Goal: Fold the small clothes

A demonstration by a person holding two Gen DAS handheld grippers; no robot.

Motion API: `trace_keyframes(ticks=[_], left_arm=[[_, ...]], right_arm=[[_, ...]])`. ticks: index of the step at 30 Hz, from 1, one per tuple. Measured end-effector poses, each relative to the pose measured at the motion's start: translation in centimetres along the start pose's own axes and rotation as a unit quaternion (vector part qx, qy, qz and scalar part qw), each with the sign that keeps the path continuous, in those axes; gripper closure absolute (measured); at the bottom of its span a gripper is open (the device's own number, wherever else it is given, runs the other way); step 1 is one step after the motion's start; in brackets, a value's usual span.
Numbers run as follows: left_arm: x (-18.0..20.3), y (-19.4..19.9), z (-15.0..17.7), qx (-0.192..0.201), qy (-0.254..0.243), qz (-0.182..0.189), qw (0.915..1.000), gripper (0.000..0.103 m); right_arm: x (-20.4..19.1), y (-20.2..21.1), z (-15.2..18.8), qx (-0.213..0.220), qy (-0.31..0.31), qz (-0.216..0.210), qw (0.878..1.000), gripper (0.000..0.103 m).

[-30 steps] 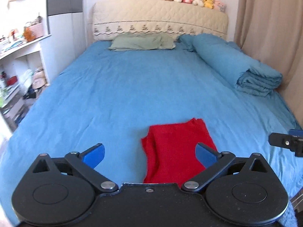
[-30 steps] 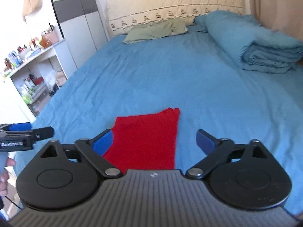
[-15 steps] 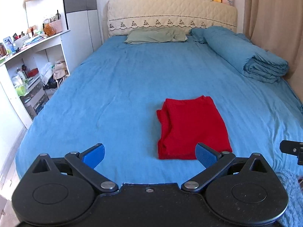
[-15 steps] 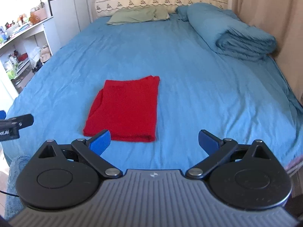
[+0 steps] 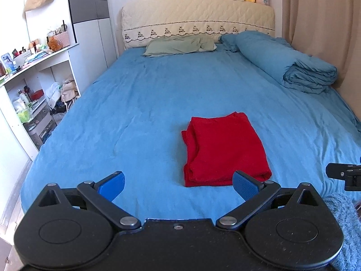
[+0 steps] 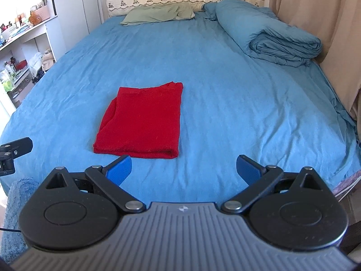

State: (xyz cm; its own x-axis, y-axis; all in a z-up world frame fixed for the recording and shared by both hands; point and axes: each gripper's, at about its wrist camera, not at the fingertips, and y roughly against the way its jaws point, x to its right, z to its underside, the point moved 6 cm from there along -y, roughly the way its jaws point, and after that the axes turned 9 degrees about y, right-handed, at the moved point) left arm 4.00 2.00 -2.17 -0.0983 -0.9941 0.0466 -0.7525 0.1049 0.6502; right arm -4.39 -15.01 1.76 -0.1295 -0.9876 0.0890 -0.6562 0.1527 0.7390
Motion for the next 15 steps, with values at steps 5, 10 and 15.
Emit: trace_keyframes(ticks=[5,10,15], left_arm=[[-0.11,-0.02,0.01,0.004,-0.001,-0.002,1.0,0.0],[-0.14,0.09,-0.03,0.006,0.002,-0.002,1.0,0.0],[-0.25,0.2,-0.14,0.009,0.0,-0.002,1.0,0.0]], right_arm=[[0.01,-0.06,-0.02,0.0,-0.001,0.0,1.0,0.0],[0.03,-0.08,0.01,0.0,-0.004,0.001,1.0,0.0],[0.11,-0.18,-0.04,-0.001,-0.007,0.001,1.0,0.0]])
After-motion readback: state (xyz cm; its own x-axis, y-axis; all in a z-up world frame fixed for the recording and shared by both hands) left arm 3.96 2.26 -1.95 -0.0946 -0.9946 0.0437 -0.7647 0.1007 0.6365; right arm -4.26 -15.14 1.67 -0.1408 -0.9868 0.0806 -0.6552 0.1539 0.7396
